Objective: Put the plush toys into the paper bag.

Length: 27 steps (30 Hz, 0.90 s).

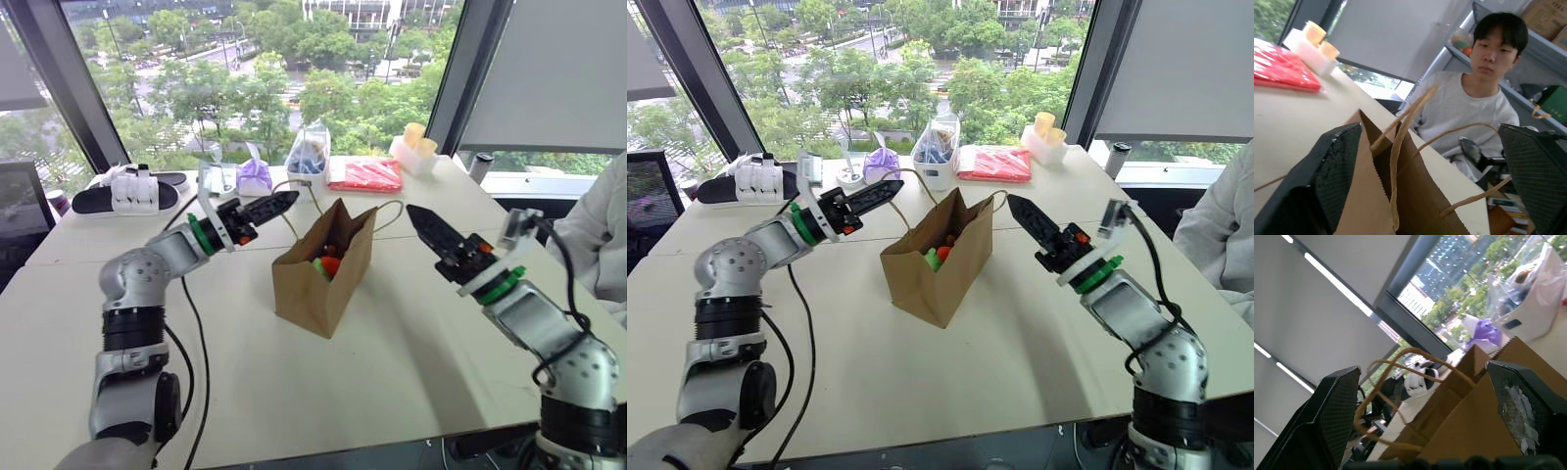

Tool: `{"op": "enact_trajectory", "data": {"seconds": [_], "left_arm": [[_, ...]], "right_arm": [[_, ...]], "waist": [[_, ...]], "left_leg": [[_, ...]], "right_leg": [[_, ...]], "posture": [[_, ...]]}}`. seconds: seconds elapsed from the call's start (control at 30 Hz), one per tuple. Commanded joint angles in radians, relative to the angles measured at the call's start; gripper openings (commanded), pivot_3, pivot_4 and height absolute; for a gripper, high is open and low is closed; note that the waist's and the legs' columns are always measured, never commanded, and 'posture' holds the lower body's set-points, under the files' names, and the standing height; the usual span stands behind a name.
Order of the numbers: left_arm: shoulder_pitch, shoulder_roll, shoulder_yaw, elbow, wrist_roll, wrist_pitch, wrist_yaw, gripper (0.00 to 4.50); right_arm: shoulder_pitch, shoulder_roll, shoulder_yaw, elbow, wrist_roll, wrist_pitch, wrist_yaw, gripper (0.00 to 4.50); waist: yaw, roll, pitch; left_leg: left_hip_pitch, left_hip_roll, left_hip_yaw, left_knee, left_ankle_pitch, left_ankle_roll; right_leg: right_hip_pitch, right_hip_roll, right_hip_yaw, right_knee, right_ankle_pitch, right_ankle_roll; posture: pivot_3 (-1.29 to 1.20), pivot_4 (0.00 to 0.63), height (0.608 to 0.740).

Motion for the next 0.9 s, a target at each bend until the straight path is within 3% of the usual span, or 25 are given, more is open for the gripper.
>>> {"op": "enact_trajectory", "data": {"seconds": [0.03,0.17,0.23,0.3,0.33,0.5,0.53,0.9], "left_arm": [[0.075,0.074,0.043,-0.099,-0.081,0.07,-0.035,4.47],[0.244,0.179,-0.018,-0.214,-0.02,0.035,-0.09,4.47],[0.306,0.209,-0.039,-0.255,0.006,0.009,-0.102,4.5],[0.345,0.224,-0.045,-0.289,0.012,-0.002,-0.104,4.5],[0.361,0.231,-0.051,-0.305,0.021,-0.012,-0.107,4.5],[0.437,0.268,-0.103,-0.352,0.06,-0.062,-0.163,4.5],[0.446,0.271,-0.116,-0.356,0.071,-0.075,-0.172,4.5],[0.349,0.204,-0.319,-0.307,0.239,-0.275,-0.248,4.5]], "right_arm": [[0.115,-0.045,-0.055,-0.086,0.007,-0.002,0.117,4.5],[0.21,-0.118,0.109,-0.107,-0.245,0.01,0.172,4.5],[0.206,-0.116,0.182,-0.094,-0.341,-0.002,0.179,3.96],[0.192,-0.098,0.23,-0.08,-0.396,-0.018,0.206,3.33],[0.185,-0.092,0.253,-0.073,-0.425,-0.025,0.223,2.66],[0.121,-0.055,0.37,-0.046,-0.542,-0.038,0.29,0.2],[0.104,-0.043,0.382,-0.035,-0.557,-0.037,0.292,0.04],[-0.032,0.049,0.393,0.053,-0.631,-0.026,0.318,0.04]], "waist": [[0.0,0.0,0.0],[-0.008,0.0,-0.001],[-0.004,0.0,-0.001],[0.0,0.0,-0.001],[0.004,0.0,-0.001],[0.016,0.0,-0.001],[0.016,0.0,-0.001],[0.022,0.0,-0.001]], "left_leg": [[0.0,0.0,0.0,0.0,0.0,0.0],[0.003,0.0,0.0,-0.002,-0.001,0.002],[0.003,0.0,0.002,-0.001,-0.001,0.002],[0.005,0.001,0.002,-0.001,-0.002,0.004],[0.006,0.001,0.002,-0.001,-0.003,0.005],[0.012,0.001,0.002,-0.001,-0.004,0.006],[0.013,0.001,0.002,-0.002,-0.004,0.007],[0.013,0.0,0.002,-0.003,-0.004,0.006]], "right_leg": [[0.0,0.0,0.0,-0.001,0.0,0.0],[0.001,0.0,0.001,0.0,0.0,0.0],[0.001,0.0,0.002,-0.001,0.0,0.0],[0.003,0.001,0.002,-0.002,0.0,-0.001],[0.004,0.001,0.002,-0.002,0.0,-0.001],[0.011,0.0,0.001,-0.004,0.0,-0.001],[0.011,0.0,0.001,-0.004,0.0,-0.001],[0.01,0.0,0.001,-0.005,0.0,-0.001]], "posture": [[0.0,0.15,0.74],[0.0,0.15,0.74],[0.0,0.15,0.74],[0.0,0.15,0.74],[0.0,0.15,0.74],[0.0,0.15,0.74],[0.0,0.15,0.74],[0.0,0.15,0.74]]}}
